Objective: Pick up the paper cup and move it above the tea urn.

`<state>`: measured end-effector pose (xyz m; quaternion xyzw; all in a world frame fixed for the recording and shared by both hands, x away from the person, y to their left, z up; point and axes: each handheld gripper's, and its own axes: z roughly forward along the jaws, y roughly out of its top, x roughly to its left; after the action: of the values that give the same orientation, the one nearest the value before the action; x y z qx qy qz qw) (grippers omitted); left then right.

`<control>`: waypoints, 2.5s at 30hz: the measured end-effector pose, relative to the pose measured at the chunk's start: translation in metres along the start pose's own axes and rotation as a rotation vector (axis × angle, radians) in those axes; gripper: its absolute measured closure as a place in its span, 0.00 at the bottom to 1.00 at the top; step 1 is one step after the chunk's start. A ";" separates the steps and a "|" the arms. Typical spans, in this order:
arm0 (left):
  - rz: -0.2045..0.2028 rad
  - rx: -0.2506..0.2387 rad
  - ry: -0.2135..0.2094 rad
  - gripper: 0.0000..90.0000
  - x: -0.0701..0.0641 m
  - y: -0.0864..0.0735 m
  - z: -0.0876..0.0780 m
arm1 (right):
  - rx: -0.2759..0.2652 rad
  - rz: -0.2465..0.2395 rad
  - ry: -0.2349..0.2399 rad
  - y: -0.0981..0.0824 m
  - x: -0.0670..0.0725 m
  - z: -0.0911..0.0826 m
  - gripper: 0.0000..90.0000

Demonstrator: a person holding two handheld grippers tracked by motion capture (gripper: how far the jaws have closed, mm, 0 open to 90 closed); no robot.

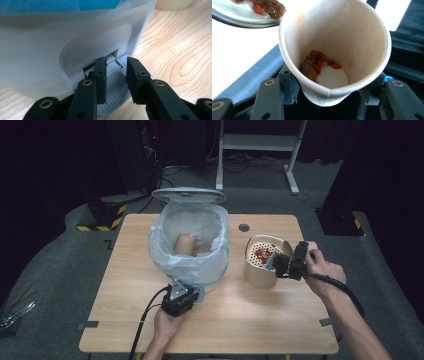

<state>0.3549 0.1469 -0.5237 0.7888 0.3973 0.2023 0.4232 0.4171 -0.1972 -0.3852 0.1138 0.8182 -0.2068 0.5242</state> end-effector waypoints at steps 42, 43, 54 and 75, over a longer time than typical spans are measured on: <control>0.000 -0.003 -0.004 0.76 -0.001 0.000 0.000 | -0.545 0.728 0.427 -0.069 0.046 -0.016 0.46; 0.001 -0.003 -0.003 0.76 -0.001 0.000 0.000 | -0.564 0.738 0.451 -0.069 0.048 -0.017 0.46; 0.004 -0.004 -0.002 0.76 -0.001 0.000 0.000 | -0.666 0.828 0.588 -0.064 0.052 -0.027 0.45; 0.010 -0.003 0.001 0.75 -0.002 0.000 0.000 | -0.757 0.879 0.678 -0.036 0.045 -0.037 0.45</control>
<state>0.3537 0.1455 -0.5236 0.7901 0.3930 0.2054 0.4233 0.3538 -0.2136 -0.4042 0.3035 0.8313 0.3742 0.2773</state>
